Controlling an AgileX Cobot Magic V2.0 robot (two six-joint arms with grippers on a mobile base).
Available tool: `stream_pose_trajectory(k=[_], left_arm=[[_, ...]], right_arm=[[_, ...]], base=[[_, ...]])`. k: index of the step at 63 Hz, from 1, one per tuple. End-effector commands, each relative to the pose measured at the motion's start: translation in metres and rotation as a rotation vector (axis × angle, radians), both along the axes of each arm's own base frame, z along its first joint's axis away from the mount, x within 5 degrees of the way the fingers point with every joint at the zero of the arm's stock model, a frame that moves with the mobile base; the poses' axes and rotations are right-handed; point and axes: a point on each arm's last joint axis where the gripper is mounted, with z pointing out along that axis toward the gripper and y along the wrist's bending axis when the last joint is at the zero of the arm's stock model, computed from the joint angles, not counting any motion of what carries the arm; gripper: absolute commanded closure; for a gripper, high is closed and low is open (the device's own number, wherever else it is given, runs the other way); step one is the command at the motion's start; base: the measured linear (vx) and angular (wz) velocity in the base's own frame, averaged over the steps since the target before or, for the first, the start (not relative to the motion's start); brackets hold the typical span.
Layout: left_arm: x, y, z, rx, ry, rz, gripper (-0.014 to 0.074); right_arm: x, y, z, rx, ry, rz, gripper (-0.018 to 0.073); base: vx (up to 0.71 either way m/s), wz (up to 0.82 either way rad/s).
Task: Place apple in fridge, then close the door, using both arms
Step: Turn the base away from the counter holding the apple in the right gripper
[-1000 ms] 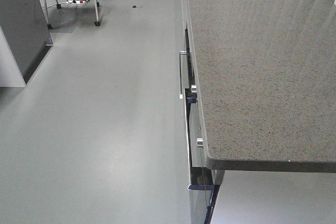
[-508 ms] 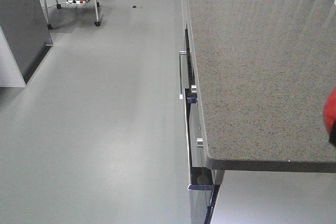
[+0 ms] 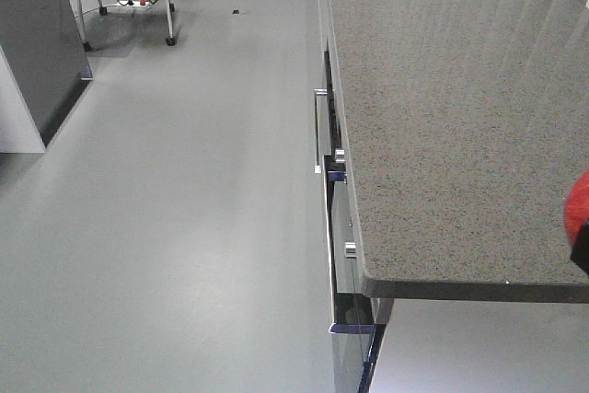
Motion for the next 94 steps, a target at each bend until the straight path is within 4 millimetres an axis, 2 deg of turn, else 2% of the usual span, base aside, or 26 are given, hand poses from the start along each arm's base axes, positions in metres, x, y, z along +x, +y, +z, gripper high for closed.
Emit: stream_pose_trajectory(k=[1, 58, 94], left_arm=[[0.0011, -0.0012, -0.0002, -0.004, -0.059, -0.012, 0.0603], [0.0011, -0.0012, -0.0002, -0.004, -0.059, -0.012, 0.0603], [0.0011, -0.0012, -0.0002, -0.004, -0.059, -0.012, 0.0603]], right_arm=[[0.0024, -0.0008, 0.0131, 0.053, -0.077, -0.024, 0.0563], [0.0024, -0.0008, 0.0131, 0.053, -0.077, -0.024, 0.0563], [0.0021, -0.0005, 0.0126, 0.051, -0.072, -0.020, 0.0563]], base=[[0.00, 0.00], [-0.01, 0.04], [-0.05, 0.57]])
